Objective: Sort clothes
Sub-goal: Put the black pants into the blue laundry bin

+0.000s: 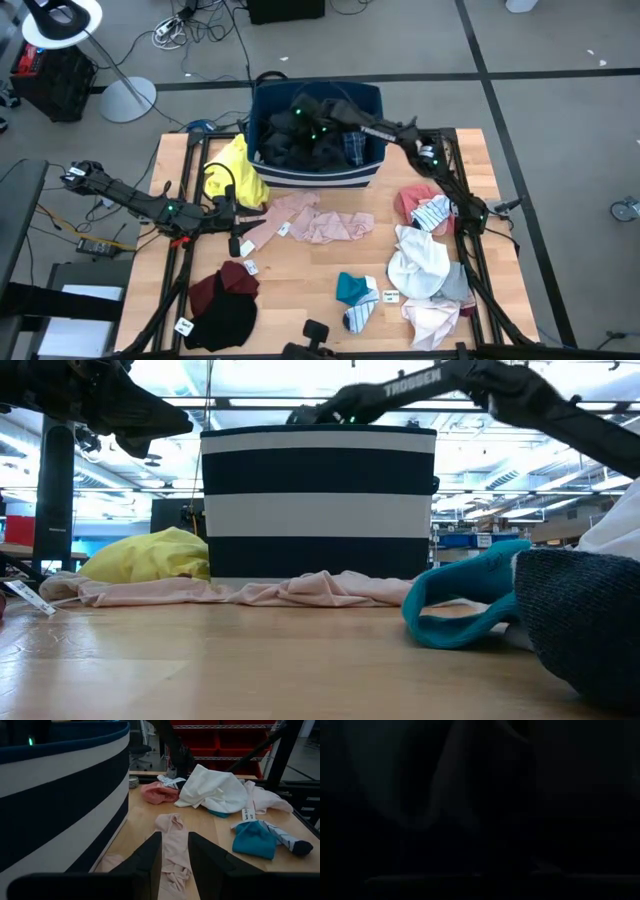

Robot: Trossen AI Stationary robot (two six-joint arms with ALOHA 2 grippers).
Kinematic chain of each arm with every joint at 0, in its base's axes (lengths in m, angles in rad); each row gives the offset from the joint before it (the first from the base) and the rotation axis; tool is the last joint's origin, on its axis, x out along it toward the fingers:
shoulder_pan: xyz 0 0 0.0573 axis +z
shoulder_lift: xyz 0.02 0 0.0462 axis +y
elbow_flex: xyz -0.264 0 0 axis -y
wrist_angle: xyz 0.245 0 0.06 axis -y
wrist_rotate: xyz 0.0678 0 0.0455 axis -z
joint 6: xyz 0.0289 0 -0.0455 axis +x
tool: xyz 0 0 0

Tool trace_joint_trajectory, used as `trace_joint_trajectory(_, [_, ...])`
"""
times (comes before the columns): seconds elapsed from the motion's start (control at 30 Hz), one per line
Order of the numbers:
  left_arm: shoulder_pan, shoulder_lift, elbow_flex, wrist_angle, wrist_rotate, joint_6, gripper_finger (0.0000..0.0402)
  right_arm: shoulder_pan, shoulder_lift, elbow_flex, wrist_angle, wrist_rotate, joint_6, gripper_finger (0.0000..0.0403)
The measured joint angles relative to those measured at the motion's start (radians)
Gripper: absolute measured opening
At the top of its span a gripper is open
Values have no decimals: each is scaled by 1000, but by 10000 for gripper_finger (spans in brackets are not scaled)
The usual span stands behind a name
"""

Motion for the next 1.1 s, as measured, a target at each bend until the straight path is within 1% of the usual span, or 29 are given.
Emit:
trace_joint_trajectory(0.1, [0,0,0,0,0,0,99,0,43,1,-1,-10,16,25])
trace_joint_trajectory(0.17, [0,0,0,0,0,0,99,-1,58,1,-2,-22,20,37])
trace_joint_trajectory(0.3, [0,0,0,0,0,0,99,-1,56,1,-13,-32,53,78])
trace_joint_trajectory(0.4, [0,0,0,-1,0,0,99,-3,31,-1,-37,-55,56,114])
trace_joint_trajectory(0.57, [0,0,0,-1,0,0,99,-8,-57,-1,-87,-64,14,168])
trace_joint_trajectory(0.73, [0,0,0,-1,0,0,99,-9,-168,-1,-155,-64,-56,203])
trace_joint_trajectory(0.9, [0,0,0,-1,0,-10,99,-8,-302,-1,-220,-58,-75,212])
trace_joint_trajectory(1.0, [0,0,0,-8,9,-57,99,-8,-378,-1,-265,-55,-78,209])
trace_joint_trajectory(1.1, [0,0,-2,-22,93,-66,99,-7,-457,-1,-309,-52,-83,206])
